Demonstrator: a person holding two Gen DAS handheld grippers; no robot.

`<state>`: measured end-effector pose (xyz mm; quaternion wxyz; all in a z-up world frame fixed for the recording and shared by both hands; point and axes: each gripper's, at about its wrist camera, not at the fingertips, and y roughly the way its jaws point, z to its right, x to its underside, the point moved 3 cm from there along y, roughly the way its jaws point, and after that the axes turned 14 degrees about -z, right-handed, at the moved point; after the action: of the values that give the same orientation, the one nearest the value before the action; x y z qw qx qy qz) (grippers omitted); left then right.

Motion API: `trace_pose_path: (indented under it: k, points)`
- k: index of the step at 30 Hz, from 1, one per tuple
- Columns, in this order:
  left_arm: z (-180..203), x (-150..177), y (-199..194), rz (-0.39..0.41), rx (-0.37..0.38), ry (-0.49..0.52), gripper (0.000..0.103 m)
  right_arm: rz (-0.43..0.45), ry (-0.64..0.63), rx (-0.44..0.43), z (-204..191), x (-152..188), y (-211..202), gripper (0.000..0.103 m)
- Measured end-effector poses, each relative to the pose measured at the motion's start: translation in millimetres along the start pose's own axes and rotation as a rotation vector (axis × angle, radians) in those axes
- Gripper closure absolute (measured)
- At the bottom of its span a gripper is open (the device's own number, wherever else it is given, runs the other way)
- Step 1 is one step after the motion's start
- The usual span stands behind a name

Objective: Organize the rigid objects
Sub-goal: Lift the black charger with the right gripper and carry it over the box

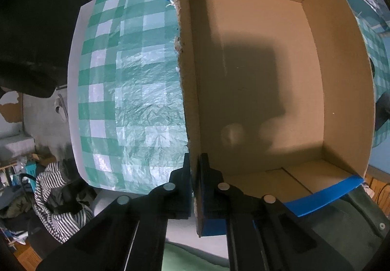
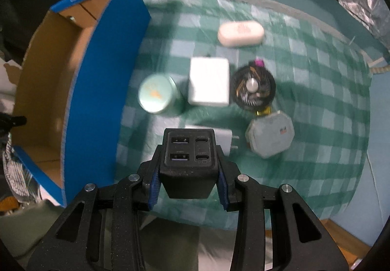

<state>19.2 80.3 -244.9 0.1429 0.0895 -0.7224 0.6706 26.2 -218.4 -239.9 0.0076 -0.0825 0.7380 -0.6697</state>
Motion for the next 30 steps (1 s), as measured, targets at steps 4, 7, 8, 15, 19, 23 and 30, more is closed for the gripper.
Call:
trace_pose_path:
  k: [4, 7, 8, 15, 19, 23, 30]
  points:
    - [-0.1, 2.4, -0.6, 0.006, 0.004, -0.004, 0.098, 0.034, -0.012, -0.014, -7.2, -5.1, -18.0, 0.066]
    - [-1.2, 3.9, 0.3, 0.004, 0.016, -0.009, 0.099, 0.06, -0.032, -0.025, -19.9, -1.5, -29.6, 0.066]
    - [-1.1, 3.9, 0.6, 0.004, 0.016, -0.008, 0.099, 0.065, -0.041, -0.025, -22.2, -4.2, -32.4, 0.066]
    - [-2.3, 4.0, 2.4, 0.006, 0.018, -0.006, 0.099, 0.094, -0.092, -0.035, -40.1, -23.0, -55.5, 0.066]
    - [-1.9, 4.2, 2.4, 0.008, 0.018, -0.007, 0.099, 0.104, -0.12, -0.035, -52.9, -33.6, -64.0, 0.066]
    - [-2.0, 4.0, 2.4, 0.008, 0.018, -0.007, 0.099, 0.115, -0.152, -0.04, -68.0, -43.2, -70.5, 0.066]
    - [-1.2, 4.7, 1.9, 0.009, 0.015, -0.004, 0.099, 0.113, -0.214, -0.045, -98.8, -59.1, -70.2, 0.066]
